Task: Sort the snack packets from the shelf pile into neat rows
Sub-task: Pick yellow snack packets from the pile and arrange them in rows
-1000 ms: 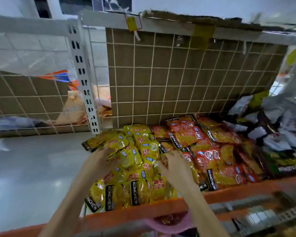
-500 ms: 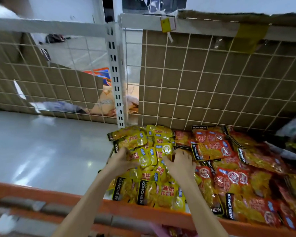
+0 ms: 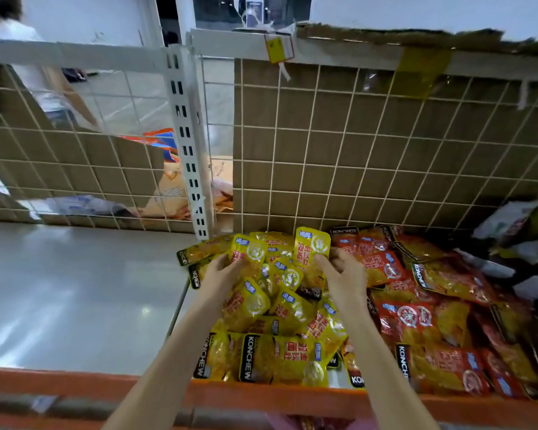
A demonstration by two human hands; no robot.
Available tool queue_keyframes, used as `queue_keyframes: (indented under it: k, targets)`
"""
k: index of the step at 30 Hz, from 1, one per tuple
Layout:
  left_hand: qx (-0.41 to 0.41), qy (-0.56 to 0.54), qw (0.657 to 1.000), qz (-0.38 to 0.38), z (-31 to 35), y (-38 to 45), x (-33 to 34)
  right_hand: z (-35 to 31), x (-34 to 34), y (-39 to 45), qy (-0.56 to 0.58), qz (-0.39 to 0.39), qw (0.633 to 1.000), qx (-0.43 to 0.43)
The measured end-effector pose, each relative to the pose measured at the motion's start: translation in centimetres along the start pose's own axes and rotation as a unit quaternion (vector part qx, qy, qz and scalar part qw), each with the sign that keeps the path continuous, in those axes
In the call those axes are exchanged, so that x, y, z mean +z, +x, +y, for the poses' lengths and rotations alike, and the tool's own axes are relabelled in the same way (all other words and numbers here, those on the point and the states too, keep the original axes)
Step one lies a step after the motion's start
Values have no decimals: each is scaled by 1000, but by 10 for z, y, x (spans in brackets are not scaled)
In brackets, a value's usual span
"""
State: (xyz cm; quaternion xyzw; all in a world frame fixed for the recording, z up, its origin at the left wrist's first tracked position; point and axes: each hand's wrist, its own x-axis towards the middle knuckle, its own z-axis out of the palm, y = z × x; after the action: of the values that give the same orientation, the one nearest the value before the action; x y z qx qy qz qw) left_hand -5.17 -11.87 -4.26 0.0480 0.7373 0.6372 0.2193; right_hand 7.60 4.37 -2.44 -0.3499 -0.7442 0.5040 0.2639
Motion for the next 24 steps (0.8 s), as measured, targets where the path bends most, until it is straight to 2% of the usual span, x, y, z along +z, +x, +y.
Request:
queue_keyframes:
  k: [5, 9, 16, 19, 24]
  targets:
    - [84, -19, 996, -25, 23, 0, 3, -13, -17, 7, 44, 47, 996, -61]
    - [133, -31, 990, -45, 38, -8, 2, -21, -22, 4, 80, 49, 994, -59]
    - [73, -100, 989, -76, 25, -32, -16, -23, -9, -21, 136, -23, 990, -26]
    - [55, -127, 989, -54, 12, -44, -30, -15, 11, -36, 132, -70, 989, 10]
    - [47, -136, 990, 9, -4, -61, -52, -10, 35, -51, 136, -144, 980, 13]
